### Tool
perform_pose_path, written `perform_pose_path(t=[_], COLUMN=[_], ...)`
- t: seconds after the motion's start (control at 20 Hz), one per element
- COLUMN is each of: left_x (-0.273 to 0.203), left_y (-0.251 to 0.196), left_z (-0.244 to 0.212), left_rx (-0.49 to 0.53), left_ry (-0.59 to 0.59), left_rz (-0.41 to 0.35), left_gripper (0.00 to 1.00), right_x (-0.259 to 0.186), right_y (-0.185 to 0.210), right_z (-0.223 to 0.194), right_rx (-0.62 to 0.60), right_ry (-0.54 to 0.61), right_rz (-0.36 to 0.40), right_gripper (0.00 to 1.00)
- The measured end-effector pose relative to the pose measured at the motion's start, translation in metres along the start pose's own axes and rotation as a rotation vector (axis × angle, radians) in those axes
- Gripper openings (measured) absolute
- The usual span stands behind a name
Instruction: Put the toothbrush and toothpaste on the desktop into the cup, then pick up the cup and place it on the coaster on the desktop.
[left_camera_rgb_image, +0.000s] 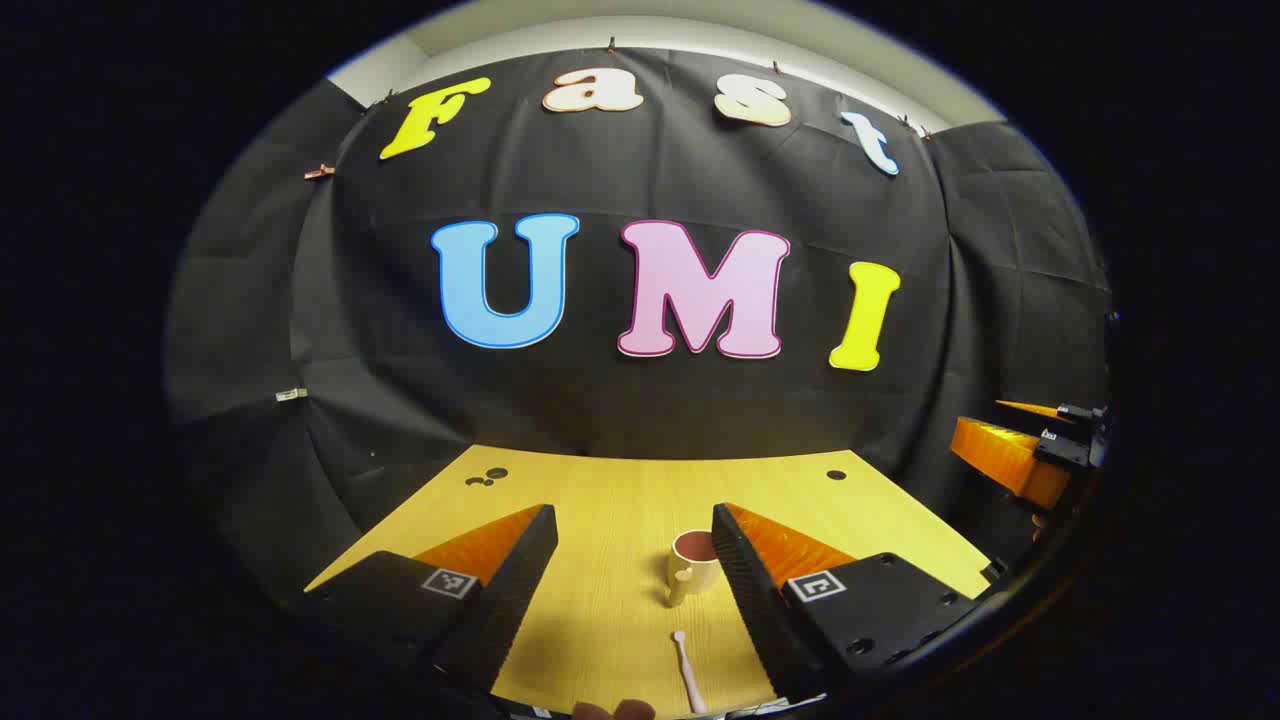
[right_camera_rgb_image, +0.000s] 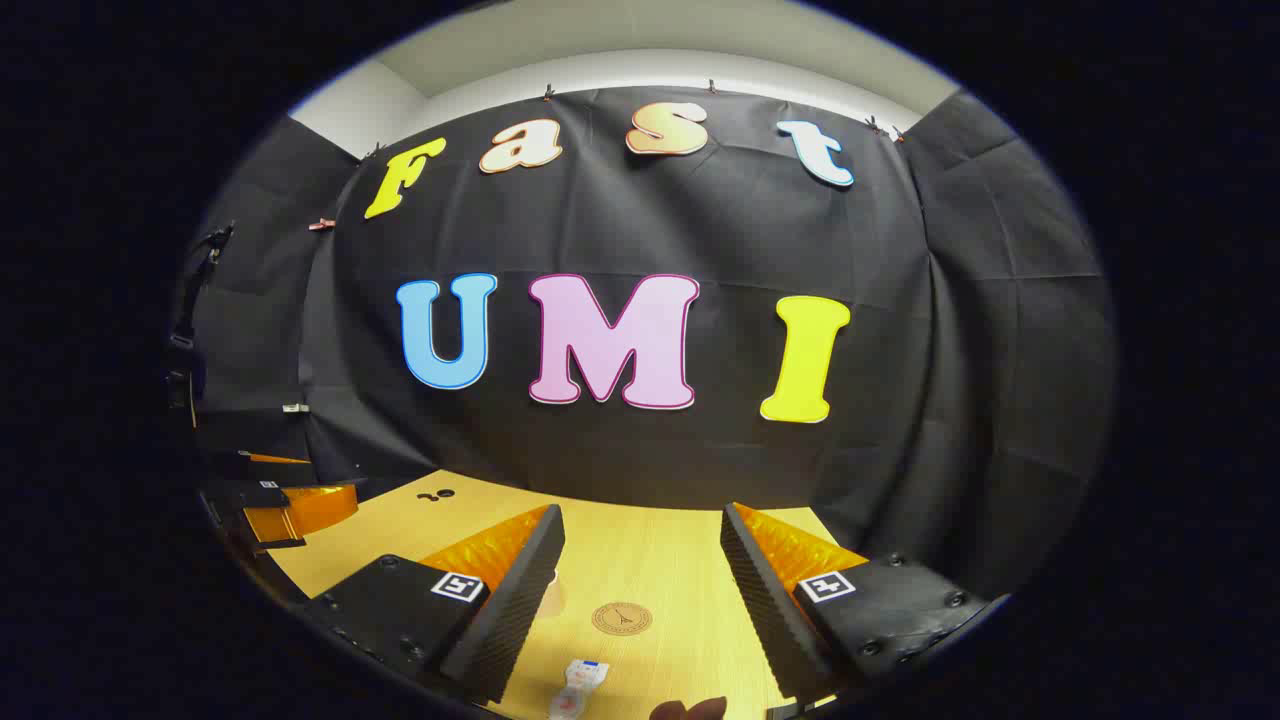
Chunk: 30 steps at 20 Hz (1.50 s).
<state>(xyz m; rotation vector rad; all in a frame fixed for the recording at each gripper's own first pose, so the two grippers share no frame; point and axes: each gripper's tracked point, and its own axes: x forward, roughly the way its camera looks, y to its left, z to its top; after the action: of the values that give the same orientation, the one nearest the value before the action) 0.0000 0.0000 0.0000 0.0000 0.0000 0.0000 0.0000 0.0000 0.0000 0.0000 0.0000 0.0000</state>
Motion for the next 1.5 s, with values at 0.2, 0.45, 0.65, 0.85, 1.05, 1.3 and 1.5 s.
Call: perform_pose_path(t=[0.2, 0.45, 0.65, 0.85, 1.05, 1.3, 1.5], left_x=[0.001, -0.001, -0.004, -0.008, -0.013, -0.02, -0.032], left_y=[-0.002, -0.001, -0.002, 0.0, 0.004, 0.013, 0.022], left_z=[-0.002, -0.006, -0.008, -0.014, -0.02, -0.039, -0.054], left_rx=[0.004, 0.008, 0.009, 0.014, 0.027, 0.03, 0.018], left_ry=[0.005, 0.013, 0.018, 0.029, 0.039, 0.081, 0.109], left_rz=[-0.003, 0.001, -0.002, -0.007, -0.018, -0.032, -0.045], left_gripper=[0.96, 0.96, 0.97, 0.96, 0.96, 0.96, 0.97], right_x=[0.0, -0.001, -0.003, -0.005, -0.011, -0.03, -0.042], right_y=[0.004, 0.009, 0.015, 0.02, 0.03, 0.047, 0.06], right_z=[-0.004, -0.009, -0.014, -0.03, -0.077, -0.167, -0.228], right_rx=[-0.014, -0.018, -0.018, -0.028, -0.022, 0.014, 0.032], right_ry=[0.009, 0.021, 0.035, 0.091, 0.257, 0.557, 0.739], right_rz=[0.009, 0.023, 0.032, 0.036, 0.035, 0.035, 0.035], right_gripper=[0.97, 0.97, 0.97, 0.97, 0.97, 0.97, 0.98])
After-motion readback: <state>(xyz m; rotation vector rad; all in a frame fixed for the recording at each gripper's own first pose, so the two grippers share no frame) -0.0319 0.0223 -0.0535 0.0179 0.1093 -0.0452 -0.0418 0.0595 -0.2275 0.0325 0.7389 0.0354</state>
